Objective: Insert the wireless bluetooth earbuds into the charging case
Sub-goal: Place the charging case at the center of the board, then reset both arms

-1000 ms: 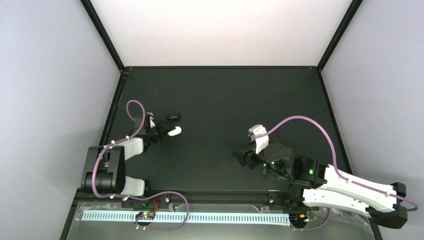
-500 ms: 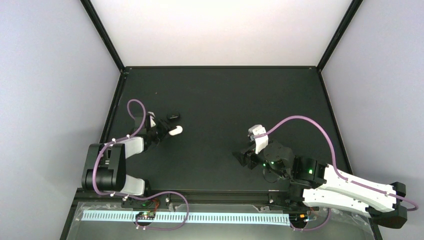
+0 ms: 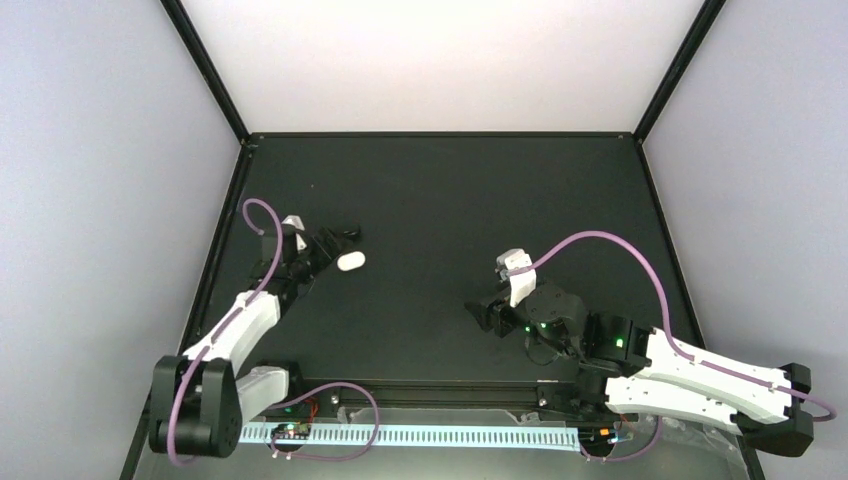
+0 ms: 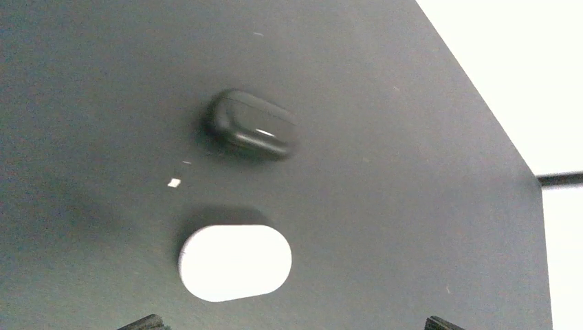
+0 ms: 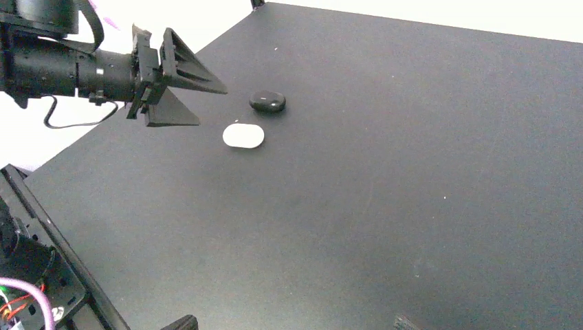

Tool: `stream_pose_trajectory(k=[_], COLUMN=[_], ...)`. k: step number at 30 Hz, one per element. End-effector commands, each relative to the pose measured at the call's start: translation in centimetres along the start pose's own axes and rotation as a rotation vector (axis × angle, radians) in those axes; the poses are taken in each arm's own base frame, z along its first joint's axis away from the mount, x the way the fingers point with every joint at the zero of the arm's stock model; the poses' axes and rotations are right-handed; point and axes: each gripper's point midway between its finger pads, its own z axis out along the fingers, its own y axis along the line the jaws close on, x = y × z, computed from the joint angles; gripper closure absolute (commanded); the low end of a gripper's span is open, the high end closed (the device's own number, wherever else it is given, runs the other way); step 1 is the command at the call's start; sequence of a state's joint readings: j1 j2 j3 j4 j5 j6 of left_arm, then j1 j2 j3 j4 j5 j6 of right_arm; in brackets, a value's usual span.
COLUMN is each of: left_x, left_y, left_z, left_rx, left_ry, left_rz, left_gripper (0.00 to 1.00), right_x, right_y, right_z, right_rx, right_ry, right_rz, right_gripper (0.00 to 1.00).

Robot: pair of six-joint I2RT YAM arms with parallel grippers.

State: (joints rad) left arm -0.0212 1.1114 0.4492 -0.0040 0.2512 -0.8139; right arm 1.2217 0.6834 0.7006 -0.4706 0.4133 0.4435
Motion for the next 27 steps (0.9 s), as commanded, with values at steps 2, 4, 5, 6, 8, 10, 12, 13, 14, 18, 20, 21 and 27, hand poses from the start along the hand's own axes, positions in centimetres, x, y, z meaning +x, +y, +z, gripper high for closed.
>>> stream_pose_trajectory(k=[2,4,5,6,8,10,12,13,14,18,20,21,27], left_x=[0.1,0.1,-0.1,-0.3,-0.9,-1.6,-2.6,-3.0,-3.5,-5.6,-5.7,-5.6,-6.2], left_y=[-3.7,-5.2,-6.0,-6.7,-8.2,-10.0,-12.6,-14.0,-15.3,-17.9,-17.8,-17.8,-15.6], left_z=[-2.6,-3.7,-4.4,-5.1,-6.5,-8.1,-9.8,-10.6,-11.3,-12.3,-12.0,-11.9,-11.8], left_rx=[-0.020,-0.003,0.008,0.011,0.019,0.028,0.061,0.087,0.111,0.123,0.094,0.083,-0.044], left_ry=[-0.045,-0.077,-0.098,-0.119,-0.159,-0.208,-0.267,-0.289,-0.310,-0.361,-0.341,-0.330,-0.331], left_rz=[0.232,0.306,0.342,0.377,0.450,0.520,0.577,0.593,0.600,0.578,0.574,0.575,0.575], left_gripper=[0.01,0.01,0.01,0.01,0.01,0.01,0.01,0.01,0.01,0.01,0.01,0.01,0.01], right_x=[-0.7,-0.6,-0.6,-0.8,-1.2,-2.1,-4.0,-5.1,-6.3,-8.0,-7.8,-7.6,-8.4], right_y=[-0.4,-0.3,-0.2,-0.3,-0.2,-0.3,-1.4,-2.2,-3.4,-8.1,-10.4,-11.3,-16.7], right_z=[0.6,1.1,1.4,1.5,1.7,1.5,1.2,1.2,1.4,3.0,3.1,3.0,-0.2], right_rx=[0.036,0.047,0.056,0.067,0.082,0.090,0.140,0.155,0.171,0.276,0.375,0.411,0.507], right_ry=[-0.053,-0.041,-0.034,-0.030,-0.030,-0.055,-0.105,-0.123,-0.134,-0.121,-0.141,-0.150,-0.269], right_rz=[0.009,0.002,-0.002,0.000,0.007,0.007,0.018,0.036,0.075,0.285,0.378,0.418,0.554], right_gripper=[0.26,0.26,0.25,0.25,0.25,0.25,0.21,0.20,0.20,0.18,0.16,0.13,0.00])
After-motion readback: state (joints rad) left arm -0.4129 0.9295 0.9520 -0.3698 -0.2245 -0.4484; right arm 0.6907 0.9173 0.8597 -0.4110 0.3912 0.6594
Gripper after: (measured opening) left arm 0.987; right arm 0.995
